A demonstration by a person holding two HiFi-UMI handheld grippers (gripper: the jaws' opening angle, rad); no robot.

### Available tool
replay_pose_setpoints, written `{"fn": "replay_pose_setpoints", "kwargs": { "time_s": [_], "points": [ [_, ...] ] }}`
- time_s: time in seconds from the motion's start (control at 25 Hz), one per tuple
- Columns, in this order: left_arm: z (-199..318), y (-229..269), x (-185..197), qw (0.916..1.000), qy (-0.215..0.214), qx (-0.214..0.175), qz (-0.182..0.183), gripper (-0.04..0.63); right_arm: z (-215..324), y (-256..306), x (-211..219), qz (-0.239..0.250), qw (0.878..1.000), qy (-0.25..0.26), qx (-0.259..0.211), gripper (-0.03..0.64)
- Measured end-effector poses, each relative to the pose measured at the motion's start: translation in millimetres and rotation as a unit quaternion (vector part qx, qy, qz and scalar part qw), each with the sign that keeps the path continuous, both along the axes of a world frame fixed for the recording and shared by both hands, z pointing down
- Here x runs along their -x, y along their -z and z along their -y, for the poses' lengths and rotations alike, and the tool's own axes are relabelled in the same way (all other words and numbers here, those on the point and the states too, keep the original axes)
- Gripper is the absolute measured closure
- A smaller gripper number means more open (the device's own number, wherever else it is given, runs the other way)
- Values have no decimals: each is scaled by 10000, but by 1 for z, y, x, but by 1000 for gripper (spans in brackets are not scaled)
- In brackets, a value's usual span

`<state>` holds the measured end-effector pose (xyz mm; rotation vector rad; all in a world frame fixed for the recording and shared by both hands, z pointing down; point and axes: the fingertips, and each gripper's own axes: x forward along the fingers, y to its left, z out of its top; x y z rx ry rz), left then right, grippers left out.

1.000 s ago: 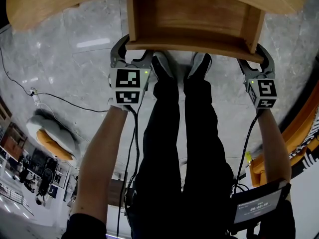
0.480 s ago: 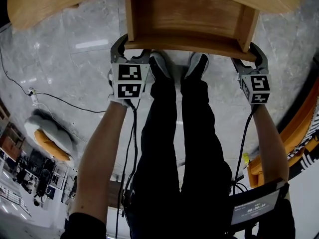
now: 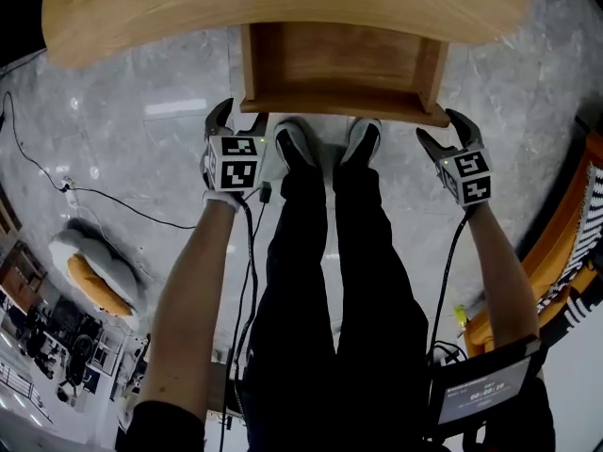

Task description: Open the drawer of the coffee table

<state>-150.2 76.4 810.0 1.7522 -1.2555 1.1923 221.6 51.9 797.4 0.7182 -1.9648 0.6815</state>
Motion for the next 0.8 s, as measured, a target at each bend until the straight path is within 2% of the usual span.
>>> {"fn": "replay_pose_setpoints", "kwargs": {
  "time_s": [0.08,0.16,0.28,0.36,0.44,0.56,0.64,0.8],
  "points": [
    [-14,10,19,9996,290,-33,58,305,-18,5,-7,-55,9999,-62,123,295],
    [-25,29,29,9990,415,-76,134,305,-24,23,-20,-18,9992,-350,191,321],
    [-11,84,25,9983,535,-205,59,305,0,81,-39,186,9961,-860,65,369],
    [5,135,15,9945,881,-343,-448,331,20,130,-33,430,9939,-1006,-92,391],
    [21,197,-4,9850,1163,-567,-1140,401,30,183,-10,862,9906,-1046,-175,425],
    [37,287,-37,9759,1002,-912,-1712,485,34,268,42,1570,9833,-862,-335,481],
    [52,341,-54,9695,852,-1144,-1993,494,43,326,79,1826,9791,-640,-631,521],
    [80,439,-83,9484,853,-1600,-2600,540,66,438,136,2238,9649,-484,-1287,582]
  ]
}}
